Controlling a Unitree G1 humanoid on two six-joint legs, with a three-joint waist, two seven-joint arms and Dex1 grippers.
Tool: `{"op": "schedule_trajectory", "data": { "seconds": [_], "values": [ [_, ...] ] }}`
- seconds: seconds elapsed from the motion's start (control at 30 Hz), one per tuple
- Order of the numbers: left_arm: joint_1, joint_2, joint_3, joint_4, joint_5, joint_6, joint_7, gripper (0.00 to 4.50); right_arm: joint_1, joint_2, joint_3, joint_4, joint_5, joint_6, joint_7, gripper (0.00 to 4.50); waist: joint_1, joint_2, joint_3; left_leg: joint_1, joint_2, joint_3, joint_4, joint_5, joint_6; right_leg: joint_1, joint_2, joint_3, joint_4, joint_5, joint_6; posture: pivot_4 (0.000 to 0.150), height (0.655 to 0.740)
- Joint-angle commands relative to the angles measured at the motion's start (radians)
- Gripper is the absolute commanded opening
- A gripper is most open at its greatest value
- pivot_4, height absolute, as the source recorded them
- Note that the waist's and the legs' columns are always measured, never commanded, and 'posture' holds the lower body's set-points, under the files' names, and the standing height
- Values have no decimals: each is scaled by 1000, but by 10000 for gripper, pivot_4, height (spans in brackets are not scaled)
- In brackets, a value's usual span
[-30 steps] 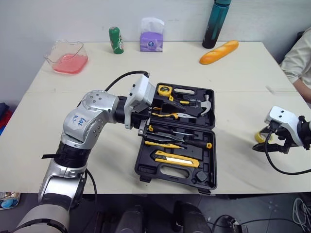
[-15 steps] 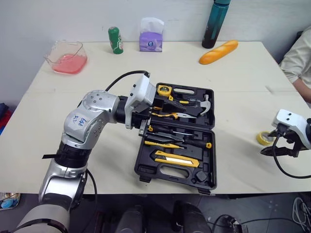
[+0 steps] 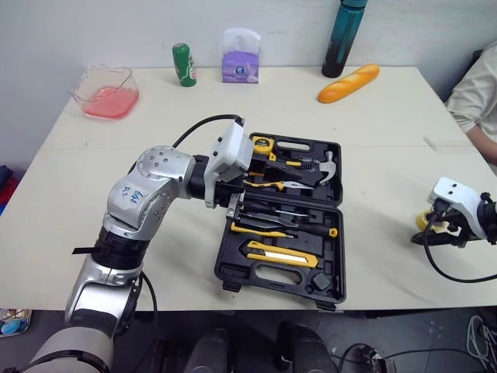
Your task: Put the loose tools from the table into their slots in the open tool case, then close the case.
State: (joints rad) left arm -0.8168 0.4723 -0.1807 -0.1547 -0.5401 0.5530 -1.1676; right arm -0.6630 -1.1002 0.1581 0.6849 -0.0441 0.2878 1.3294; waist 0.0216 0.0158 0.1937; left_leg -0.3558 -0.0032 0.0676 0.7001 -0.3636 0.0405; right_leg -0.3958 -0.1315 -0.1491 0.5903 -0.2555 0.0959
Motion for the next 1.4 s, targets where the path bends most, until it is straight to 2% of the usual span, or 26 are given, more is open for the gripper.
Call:
{"op": "schedule_trajectory", "data": {
  "seconds": [0.03,0.1,0.13,0.27,0.4,0.53,0.67,0.8,1.03,1.33,1.37,1.4],
  "values": [
    [10,2,-3,-45,7,-25,0,45000,-11,-8,-2,1,-25,-39,-4,12591,0,0,0,0,0,0,0,0,0,0,0,0,0,0,0,1500,7327],
    [11,1,3,-53,-6,-14,2,45000,-6,-26,-13,-32,-24,-71,5,2273,0,0,0,0,0,0,0,0,0,0,0,0,0,0,0,1500,7327],
    [7,0,10,-57,-20,-1,3,45000,-4,-37,-24,-65,-15,-67,16,518,0,0,0,0,0,0,0,0,0,0,0,0,0,0,0,1500,7327],
    [13,9,14,-64,-30,12,-5,45000,62,-89,-87,-291,69,13,91,518,3,3,1,0,0,0,0,0,0,0,0,0,0,0,0,1500,7327],
    [60,48,-6,-69,-17,14,-39,45000,198,-94,-237,-717,334,249,161,518,3,3,2,-1,1,-2,0,0,-1,0,1,-1,0,0,0,1500,7327],
    [124,95,-13,-90,-30,51,-65,45000,287,-57,-262,-1060,475,413,84,518,4,3,2,0,1,-3,0,0,-1,0,0,-1,0,0,0,1500,7327],
    [162,131,-36,-101,-13,45,-100,45000,336,2,-225,-1260,576,539,-15,518,7,2,2,-1,1,-3,0,0,-2,0,-1,-1,0,0,0,1500,7327],
    [169,151,-61,-100,9,19,-132,45000,387,16,-170,-1336,575,555,-80,518,15,1,3,-2,-1,-5,0,0,-1,0,-3,-2,-1,0,0,1500,7327],
    [171,151,-81,-100,27,-18,-157,45000,505,-21,-77,-1372,486,491,-146,518,12,0,3,-2,-1,-5,0,0,-1,0,-1,-2,-1,0,0,1500,7327],
    [149,126,-88,-70,53,-52,-160,45000,537,-18,-72,-1392,499,496,-175,518,7,0,3,-2,0,-5,0,0,-1,0,-1,-3,-1,0,0,1500,7327],
    [145,122,-88,-65,56,-54,-159,45000,529,-17,-84,-1402,522,513,-174,9328,6,0,3,-2,0,-5,0,0,-1,0,-1,-3,-1,0,0,1500,7327],
    [142,120,-89,-61,58,-55,-158,45000,521,-19,-104,-1414,553,530,-167,12627,6,0,3,-2,0,-5,0,0,-1,0,-1,-3,-1,0,0,1500,7327]
  ]
}}
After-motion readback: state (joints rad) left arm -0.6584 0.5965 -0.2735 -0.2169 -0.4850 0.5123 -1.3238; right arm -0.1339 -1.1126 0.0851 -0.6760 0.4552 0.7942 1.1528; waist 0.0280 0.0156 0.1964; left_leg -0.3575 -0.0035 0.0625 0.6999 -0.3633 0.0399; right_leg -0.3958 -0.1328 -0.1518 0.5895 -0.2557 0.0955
